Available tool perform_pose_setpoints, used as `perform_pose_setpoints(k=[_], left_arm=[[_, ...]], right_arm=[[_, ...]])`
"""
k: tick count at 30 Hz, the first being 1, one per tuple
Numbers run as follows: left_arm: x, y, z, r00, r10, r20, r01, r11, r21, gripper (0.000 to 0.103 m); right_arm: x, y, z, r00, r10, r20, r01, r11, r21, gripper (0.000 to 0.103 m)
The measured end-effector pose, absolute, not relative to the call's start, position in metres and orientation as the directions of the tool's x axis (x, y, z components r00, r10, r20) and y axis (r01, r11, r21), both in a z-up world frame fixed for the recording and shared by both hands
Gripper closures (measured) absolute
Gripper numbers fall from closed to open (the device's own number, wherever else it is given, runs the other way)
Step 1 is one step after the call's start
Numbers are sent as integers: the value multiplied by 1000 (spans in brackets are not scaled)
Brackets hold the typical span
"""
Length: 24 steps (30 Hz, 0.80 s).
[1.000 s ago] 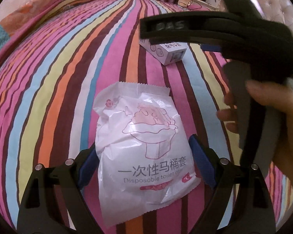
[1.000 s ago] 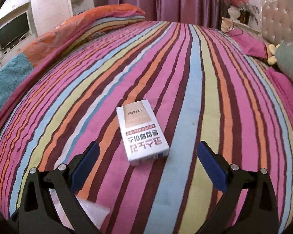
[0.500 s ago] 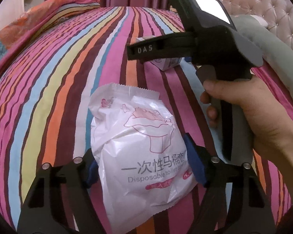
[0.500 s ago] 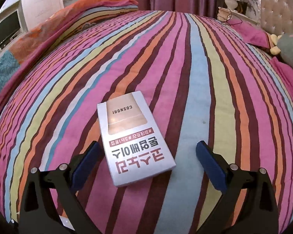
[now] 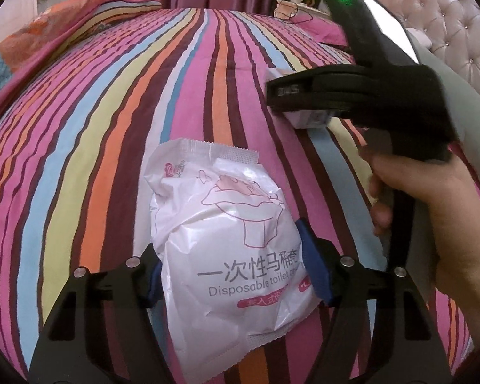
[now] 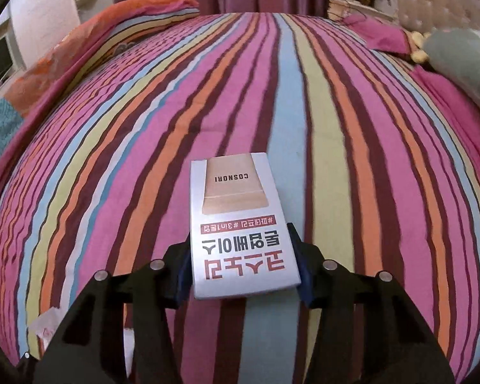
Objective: Collect trash
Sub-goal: 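Grasp the white toilet-cover packet with the left tool while the right tool grasps the white COSNORI box, then carry the packet and COSNORI box over the green wastebasket with both tools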
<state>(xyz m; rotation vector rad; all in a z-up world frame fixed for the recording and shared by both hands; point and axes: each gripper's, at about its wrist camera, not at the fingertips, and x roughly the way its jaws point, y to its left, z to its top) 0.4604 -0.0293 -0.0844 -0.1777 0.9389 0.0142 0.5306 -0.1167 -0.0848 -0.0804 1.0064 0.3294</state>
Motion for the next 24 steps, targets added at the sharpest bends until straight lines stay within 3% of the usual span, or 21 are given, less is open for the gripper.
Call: perform_pose_setpoints(k=[13,24], left_arm=[[377,-22,-68,536,-112,-837,-88,978,-187,35],[291,-1,-58,524,-109,-845,-75,982,-173,35]], right_arm=[[421,-167,-60,476,167,-864,-198,977,80,54],[323,-203,-47,471,231,-851,-132,973,191,54]])
